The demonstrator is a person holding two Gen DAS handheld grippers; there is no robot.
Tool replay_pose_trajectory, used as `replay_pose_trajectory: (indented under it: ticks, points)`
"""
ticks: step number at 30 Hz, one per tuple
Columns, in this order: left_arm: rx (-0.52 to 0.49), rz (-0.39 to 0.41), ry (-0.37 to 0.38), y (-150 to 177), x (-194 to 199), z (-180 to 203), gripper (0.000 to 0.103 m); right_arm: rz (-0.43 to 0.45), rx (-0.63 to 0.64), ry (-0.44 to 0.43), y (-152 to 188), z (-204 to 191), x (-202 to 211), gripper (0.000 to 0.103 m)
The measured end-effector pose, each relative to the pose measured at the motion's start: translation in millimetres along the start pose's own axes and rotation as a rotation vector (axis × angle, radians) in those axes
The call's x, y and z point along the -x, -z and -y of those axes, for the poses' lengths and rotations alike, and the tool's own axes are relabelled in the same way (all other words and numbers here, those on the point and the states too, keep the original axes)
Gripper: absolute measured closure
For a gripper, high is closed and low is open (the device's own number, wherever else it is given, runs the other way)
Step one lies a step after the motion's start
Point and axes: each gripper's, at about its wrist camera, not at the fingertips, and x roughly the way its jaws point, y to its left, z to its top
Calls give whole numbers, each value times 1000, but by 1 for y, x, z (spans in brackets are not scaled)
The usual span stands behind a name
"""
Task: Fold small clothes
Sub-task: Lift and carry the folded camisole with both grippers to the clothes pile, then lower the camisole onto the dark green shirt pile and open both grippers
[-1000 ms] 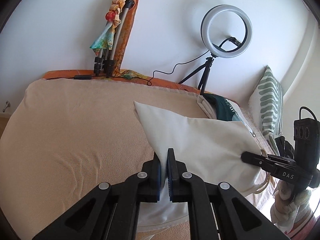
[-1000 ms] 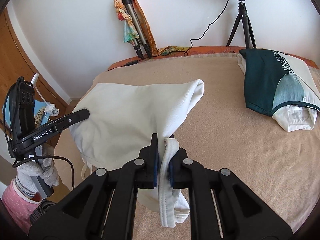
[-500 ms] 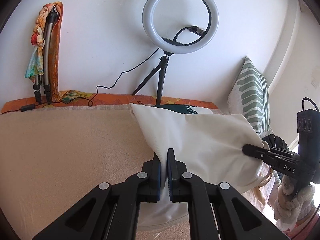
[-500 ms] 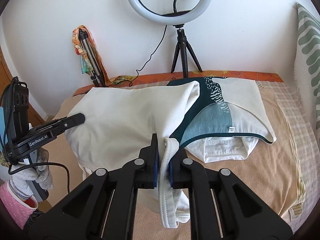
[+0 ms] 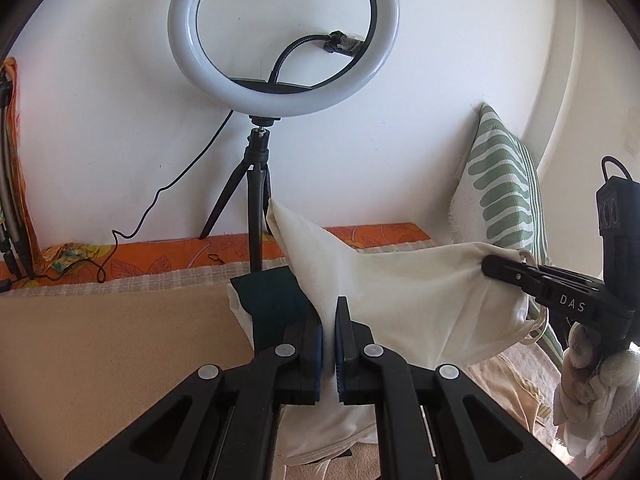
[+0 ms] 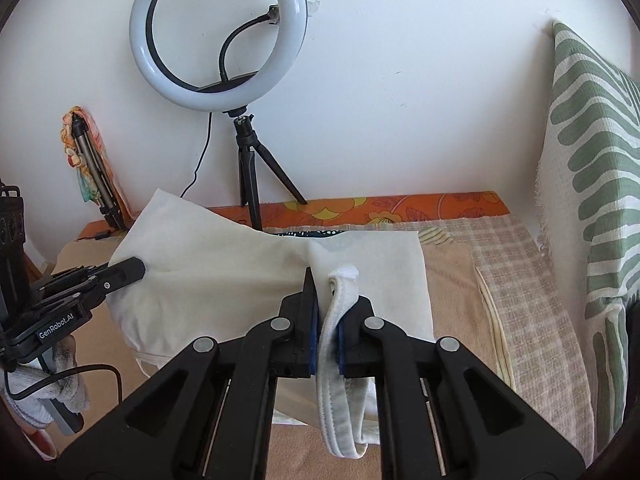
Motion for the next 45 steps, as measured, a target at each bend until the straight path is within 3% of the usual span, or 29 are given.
replay_pose_trajectory:
  ticks: [5,11,12,14,15,16,17,19,21,25,27,28,30,31,32,45]
  points:
    - [40,-55,0,5,-30,-13,101,-73,-147,-91,11,28,-40,95]
    - [40,-116,-29,11,-43,-43,101,-206,-382,-327,63,45,-73,93]
    - [44,-127,-28,11,-46,-48,101,-254,-378,-343,73,42,-79,93]
    - [42,-139,-31,13,-47,-54,101,-296,-266,-284,80,29,-82,87]
    - [41,-144,-29,14,-48,-55,101,-279,-204,-231,80,24,-79,83]
    - [40,-145,-28,15,-49,-56,101,-249,-182,-203,79,24,-75,73]
    - [40,-147,-28,16,-50,-57,101,-212,-201,-198,75,29,-71,59]
    - [37,-145,-25,17,-51,-56,101,-144,-288,-213,67,45,-67,47]
    - [35,-143,-26,17,-52,-55,101,-102,-355,-210,60,60,-69,47]
    - [29,-145,-28,18,-56,-56,101,-98,-402,-233,51,69,-90,47]
    - [27,-147,-32,19,-58,-56,101,-101,-416,-266,52,69,-102,49]
    - [26,-148,-35,20,-59,-57,101,-98,-414,-271,51,66,-106,54]
    - [29,-148,-38,22,-60,-56,101,-89,-406,-296,50,59,-109,71]
    - [31,-145,-39,23,-59,-56,101,-88,-394,-302,49,54,-109,87]
    - [35,-142,-36,24,-58,-56,101,-85,-369,-292,48,48,-106,93]
    - [-9,-75,18,21,-14,-26,102,20,-182,-145,3,23,-21,98]
